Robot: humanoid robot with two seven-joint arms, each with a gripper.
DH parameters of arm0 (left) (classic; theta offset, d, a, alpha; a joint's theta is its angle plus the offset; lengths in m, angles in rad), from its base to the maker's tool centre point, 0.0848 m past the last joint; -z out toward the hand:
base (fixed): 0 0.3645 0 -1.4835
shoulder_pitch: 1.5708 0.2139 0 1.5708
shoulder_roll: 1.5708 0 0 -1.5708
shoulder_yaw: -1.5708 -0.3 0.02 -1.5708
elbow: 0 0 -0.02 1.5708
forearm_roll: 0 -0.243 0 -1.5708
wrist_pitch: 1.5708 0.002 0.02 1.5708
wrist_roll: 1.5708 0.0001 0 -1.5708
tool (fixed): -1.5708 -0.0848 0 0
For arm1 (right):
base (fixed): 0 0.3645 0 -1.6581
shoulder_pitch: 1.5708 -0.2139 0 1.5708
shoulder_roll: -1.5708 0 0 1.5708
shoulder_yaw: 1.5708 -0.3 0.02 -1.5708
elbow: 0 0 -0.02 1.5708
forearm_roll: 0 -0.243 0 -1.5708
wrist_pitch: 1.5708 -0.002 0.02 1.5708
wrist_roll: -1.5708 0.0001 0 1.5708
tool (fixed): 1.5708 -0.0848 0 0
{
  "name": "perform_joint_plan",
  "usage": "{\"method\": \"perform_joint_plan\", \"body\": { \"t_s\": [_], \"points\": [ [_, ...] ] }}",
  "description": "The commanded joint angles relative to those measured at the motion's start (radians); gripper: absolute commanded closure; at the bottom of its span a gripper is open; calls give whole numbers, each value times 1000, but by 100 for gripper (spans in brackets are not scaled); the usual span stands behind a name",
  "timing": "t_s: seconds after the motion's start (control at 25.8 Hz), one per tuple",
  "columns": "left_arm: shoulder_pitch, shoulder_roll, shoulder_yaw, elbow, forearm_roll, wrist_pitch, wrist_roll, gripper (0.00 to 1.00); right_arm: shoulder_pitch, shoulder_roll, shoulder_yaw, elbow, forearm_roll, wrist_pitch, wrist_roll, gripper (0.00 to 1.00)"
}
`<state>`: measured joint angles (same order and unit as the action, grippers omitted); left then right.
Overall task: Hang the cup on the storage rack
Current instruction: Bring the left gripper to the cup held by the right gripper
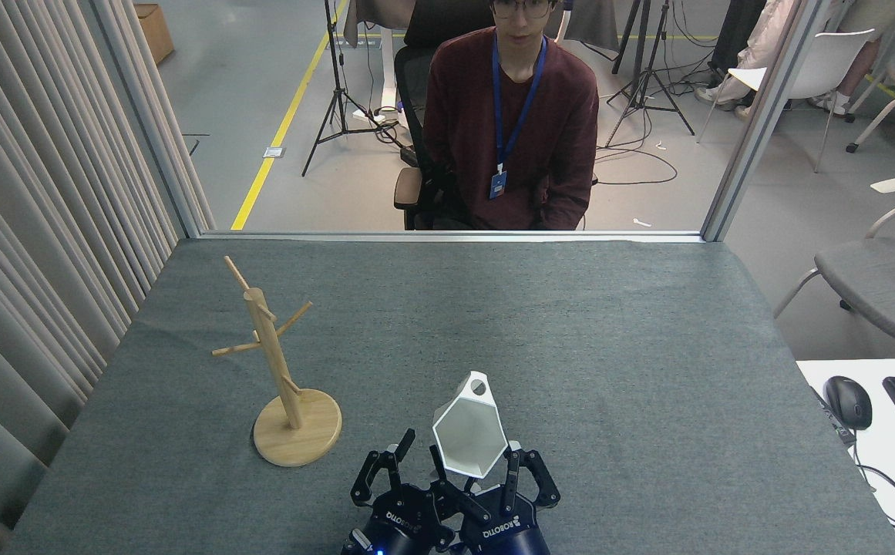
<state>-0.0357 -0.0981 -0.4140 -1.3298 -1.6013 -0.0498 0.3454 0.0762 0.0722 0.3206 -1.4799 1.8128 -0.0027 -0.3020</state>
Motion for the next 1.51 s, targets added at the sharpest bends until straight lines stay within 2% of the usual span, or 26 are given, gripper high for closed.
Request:
{"method": "perform_joint_plan", "body": {
  "t_s": [0.0, 0.23, 0.5, 0.58, 0.77, 1.08, 1.32, 1.47],
  "points": [
    [2, -2, -2, 24, -6, 30, 32, 0, -3, 3, 0, -5, -3, -2, -13, 43],
    [-3, -3, 0, 46, -8, 36, 32, 0, 5, 6, 6, -37, -4, -11, -9, 43],
    [-9, -3, 0, 52, -8, 57, 34, 0, 10, 6, 11, -51, -29, -14, 61, 43],
    [-9, -3, 0, 52, -8, 59, 32, 0, 10, 6, 11, -54, -47, -13, 104, 43],
    [-9, -3, 0, 52, -8, 64, 34, 0, 10, 8, 14, -80, -142, -14, 182, 42],
    [-9, -3, -2, 52, -8, 65, 34, 0, 10, 9, 61, -88, -145, -11, 204, 42],
    [-9, -5, -6, 64, -8, 84, 35, 0, 10, 8, 75, -134, -145, -10, 356, 42],
    [-9, -5, -11, 63, -9, 87, 35, 0, 10, 8, 81, -140, -147, -5, 386, 42]
  ]
}}
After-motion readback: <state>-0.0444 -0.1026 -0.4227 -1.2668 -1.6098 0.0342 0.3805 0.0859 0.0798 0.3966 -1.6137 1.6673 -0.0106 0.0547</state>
